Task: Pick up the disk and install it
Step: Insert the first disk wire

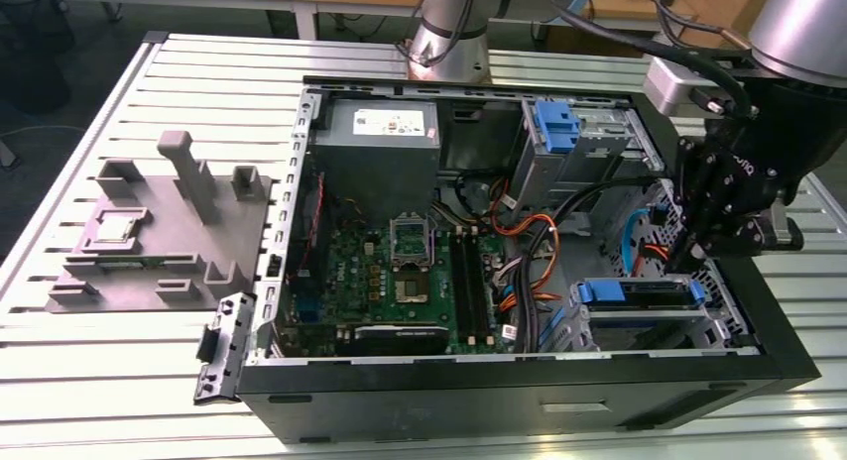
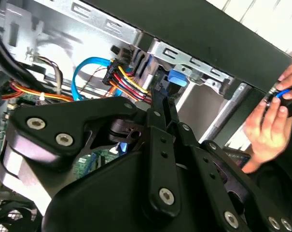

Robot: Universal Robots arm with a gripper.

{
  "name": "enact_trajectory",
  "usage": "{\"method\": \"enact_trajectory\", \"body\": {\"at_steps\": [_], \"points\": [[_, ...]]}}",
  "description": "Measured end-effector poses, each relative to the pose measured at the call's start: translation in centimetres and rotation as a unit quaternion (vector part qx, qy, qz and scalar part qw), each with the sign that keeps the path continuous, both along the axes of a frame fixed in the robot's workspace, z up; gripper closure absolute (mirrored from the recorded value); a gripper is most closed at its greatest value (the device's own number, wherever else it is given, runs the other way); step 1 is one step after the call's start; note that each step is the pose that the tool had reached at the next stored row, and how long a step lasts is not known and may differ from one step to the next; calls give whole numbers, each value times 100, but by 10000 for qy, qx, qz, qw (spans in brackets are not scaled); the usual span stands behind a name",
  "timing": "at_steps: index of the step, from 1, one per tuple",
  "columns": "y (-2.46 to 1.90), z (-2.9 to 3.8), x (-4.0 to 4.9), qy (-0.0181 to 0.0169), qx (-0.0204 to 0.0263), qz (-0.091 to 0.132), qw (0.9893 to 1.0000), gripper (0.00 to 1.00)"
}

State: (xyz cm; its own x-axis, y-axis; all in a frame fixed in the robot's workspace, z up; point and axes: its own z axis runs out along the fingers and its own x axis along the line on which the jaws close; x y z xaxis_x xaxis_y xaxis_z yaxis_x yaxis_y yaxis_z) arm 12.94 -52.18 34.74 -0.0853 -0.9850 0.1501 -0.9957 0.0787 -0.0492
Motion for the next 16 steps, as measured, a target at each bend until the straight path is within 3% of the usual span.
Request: {"method": "enact_trajectory", "body": {"at_steps": [2,4,7,11,16], "points": [[-19,-5,-6,0,135,-1,9999,83],[-50,-15,-15,0,205,-1,9998,83],[-93,-32,-20,-1,210,37,9998,83],[-110,-51,-24,-8,217,150,9997,83],[-137,-85,-40,-17,356,168,9992,83]]}}
